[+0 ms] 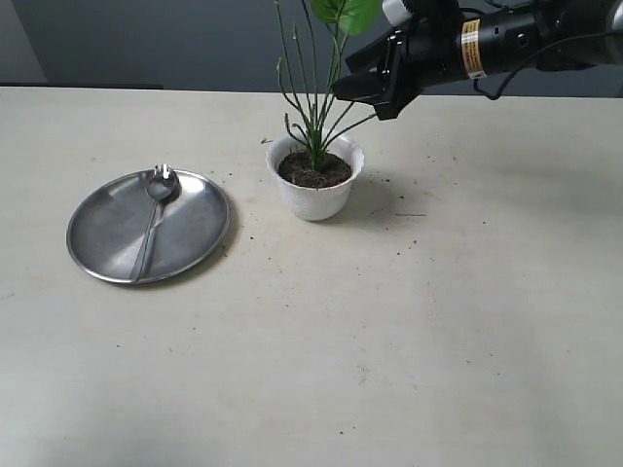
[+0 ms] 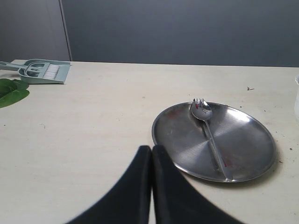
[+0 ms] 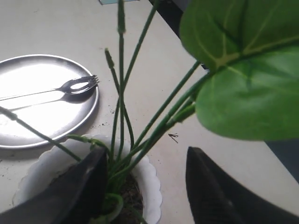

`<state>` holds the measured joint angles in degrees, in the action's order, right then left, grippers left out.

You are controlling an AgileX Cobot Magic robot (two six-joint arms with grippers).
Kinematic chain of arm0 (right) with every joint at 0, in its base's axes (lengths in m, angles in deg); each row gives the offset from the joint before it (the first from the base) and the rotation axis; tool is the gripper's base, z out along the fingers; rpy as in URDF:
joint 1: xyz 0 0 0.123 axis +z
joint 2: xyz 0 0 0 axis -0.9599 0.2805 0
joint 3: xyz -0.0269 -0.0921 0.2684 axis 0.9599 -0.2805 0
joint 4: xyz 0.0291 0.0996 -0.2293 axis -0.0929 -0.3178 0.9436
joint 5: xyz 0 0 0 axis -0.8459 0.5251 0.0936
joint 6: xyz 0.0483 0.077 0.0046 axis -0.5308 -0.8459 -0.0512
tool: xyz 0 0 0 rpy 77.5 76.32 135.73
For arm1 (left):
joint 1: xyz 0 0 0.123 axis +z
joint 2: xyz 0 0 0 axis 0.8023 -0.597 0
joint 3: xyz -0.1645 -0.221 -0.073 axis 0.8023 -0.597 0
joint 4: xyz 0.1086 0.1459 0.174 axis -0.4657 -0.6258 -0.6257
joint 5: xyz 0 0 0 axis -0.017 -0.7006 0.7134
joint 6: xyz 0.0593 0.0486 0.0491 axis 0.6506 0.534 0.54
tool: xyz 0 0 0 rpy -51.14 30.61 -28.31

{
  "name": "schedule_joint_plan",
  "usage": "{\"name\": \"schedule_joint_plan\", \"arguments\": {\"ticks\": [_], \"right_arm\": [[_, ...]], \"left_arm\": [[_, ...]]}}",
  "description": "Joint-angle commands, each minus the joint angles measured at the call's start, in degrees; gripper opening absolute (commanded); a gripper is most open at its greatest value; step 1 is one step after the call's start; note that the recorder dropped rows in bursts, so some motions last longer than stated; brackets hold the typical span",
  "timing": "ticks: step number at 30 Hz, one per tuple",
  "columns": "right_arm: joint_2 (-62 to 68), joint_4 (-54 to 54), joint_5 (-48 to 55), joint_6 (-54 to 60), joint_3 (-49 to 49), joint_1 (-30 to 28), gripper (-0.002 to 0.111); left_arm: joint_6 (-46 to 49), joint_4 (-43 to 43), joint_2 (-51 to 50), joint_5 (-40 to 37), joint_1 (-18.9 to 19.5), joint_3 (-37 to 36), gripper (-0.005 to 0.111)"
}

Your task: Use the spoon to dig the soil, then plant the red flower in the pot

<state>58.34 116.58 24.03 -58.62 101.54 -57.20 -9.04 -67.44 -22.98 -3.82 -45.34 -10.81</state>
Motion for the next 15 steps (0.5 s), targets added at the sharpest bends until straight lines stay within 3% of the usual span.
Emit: {"name": "schedule_joint_plan", "arguments": {"ticks": [1, 15], "right_arm": [[-1.5, -0.2, -0.4, -0.8, -0.2, -2.1, 0.05], [-4.1, -0.2, -5.4, -3.0, -0.2, -4.0, 0.05]], "left_arm": [[0.0, 0.2, 0.3, 0.3, -0.1, -0.3, 0.0], [0.0, 0.2, 0.3, 0.3, -0.1, -0.3, 0.0]]}}
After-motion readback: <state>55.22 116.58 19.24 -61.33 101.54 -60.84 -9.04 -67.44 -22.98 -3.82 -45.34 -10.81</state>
